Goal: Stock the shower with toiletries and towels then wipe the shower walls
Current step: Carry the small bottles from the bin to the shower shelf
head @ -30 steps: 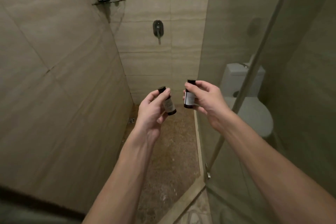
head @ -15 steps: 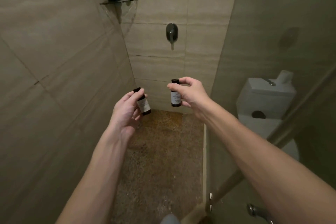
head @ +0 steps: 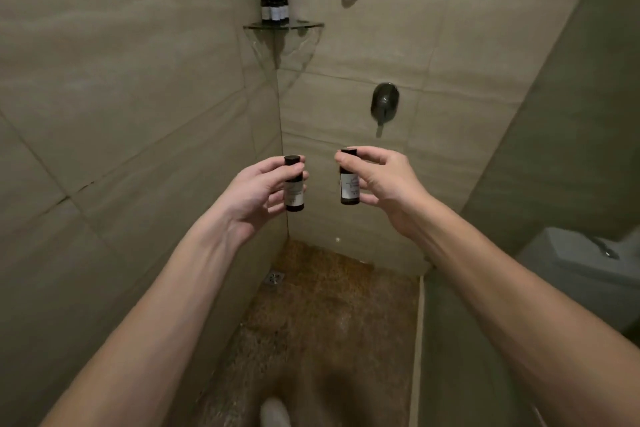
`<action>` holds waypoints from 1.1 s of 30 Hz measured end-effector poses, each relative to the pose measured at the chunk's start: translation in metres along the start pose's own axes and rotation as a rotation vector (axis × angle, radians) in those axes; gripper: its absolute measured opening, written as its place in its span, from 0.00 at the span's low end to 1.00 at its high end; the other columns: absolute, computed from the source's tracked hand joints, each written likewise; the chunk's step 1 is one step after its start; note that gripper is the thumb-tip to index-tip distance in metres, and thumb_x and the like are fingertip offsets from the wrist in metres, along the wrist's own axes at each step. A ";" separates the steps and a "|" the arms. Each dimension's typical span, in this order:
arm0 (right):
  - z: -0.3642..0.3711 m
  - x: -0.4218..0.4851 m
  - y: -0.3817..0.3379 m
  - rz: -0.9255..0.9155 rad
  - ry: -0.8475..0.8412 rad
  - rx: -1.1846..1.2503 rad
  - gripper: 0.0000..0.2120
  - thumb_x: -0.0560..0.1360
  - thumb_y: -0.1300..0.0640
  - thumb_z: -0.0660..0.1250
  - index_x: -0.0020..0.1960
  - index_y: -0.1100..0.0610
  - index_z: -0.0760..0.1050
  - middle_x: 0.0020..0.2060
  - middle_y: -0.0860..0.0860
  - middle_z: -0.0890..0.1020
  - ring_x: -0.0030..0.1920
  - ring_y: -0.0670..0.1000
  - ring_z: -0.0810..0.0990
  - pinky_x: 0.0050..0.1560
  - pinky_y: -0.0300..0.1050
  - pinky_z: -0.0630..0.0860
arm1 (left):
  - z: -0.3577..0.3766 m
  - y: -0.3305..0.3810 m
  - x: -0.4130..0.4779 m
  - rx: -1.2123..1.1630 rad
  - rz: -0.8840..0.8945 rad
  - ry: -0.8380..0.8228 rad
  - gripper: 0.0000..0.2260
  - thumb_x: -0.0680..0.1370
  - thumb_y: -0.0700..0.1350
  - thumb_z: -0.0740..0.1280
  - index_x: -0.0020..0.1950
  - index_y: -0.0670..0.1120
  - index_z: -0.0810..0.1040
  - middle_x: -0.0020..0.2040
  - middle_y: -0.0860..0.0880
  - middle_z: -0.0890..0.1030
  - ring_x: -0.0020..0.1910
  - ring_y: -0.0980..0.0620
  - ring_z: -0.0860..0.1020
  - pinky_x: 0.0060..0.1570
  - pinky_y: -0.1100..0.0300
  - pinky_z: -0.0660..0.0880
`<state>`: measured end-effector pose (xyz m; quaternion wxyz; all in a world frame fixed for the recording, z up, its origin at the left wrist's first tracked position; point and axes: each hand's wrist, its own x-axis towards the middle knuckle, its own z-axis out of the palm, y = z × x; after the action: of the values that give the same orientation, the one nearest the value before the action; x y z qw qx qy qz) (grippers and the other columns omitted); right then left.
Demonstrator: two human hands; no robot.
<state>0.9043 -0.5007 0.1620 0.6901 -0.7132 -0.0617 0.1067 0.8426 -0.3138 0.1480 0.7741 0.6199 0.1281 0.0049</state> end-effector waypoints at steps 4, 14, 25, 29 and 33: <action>0.046 0.087 -0.019 0.004 -0.009 0.002 0.10 0.73 0.52 0.77 0.53 0.53 0.83 0.53 0.51 0.85 0.45 0.46 0.83 0.40 0.40 0.79 | -0.043 0.038 0.081 0.077 0.005 -0.038 0.11 0.75 0.46 0.73 0.57 0.50 0.83 0.52 0.49 0.86 0.52 0.51 0.82 0.52 0.59 0.75; 0.132 0.245 -0.071 -0.093 -0.075 0.023 0.06 0.73 0.53 0.77 0.48 0.52 0.82 0.51 0.54 0.85 0.42 0.48 0.83 0.44 0.44 0.82 | -0.118 0.130 0.217 0.071 0.100 0.056 0.06 0.76 0.45 0.74 0.53 0.49 0.84 0.48 0.48 0.85 0.50 0.50 0.80 0.49 0.57 0.73; 0.136 0.384 -0.104 -0.124 -0.080 0.044 0.10 0.71 0.54 0.78 0.49 0.56 0.81 0.48 0.55 0.83 0.39 0.47 0.82 0.37 0.41 0.80 | -0.124 0.185 0.346 0.052 0.139 0.097 0.09 0.75 0.42 0.74 0.55 0.47 0.83 0.47 0.48 0.85 0.43 0.55 0.82 0.57 0.55 0.74; 0.122 0.441 -0.119 -0.177 -0.070 0.068 0.13 0.72 0.53 0.78 0.53 0.58 0.81 0.47 0.54 0.84 0.38 0.47 0.82 0.37 0.43 0.82 | -0.113 0.204 0.396 0.067 0.162 0.145 0.18 0.75 0.43 0.74 0.64 0.41 0.79 0.38 0.53 0.84 0.27 0.62 0.77 0.54 0.55 0.74; 0.114 0.499 -0.132 -0.196 -0.076 0.054 0.12 0.71 0.52 0.78 0.50 0.56 0.81 0.44 0.53 0.83 0.37 0.47 0.82 0.42 0.48 0.83 | -0.101 0.225 0.447 0.067 0.242 0.175 0.18 0.75 0.42 0.75 0.63 0.41 0.80 0.33 0.55 0.82 0.31 0.61 0.79 0.54 0.53 0.75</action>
<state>1.3693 -0.2669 0.2576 0.7133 -0.6804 -0.1543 0.0671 1.2882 -0.0906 0.2585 0.7328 0.6534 0.1196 0.1478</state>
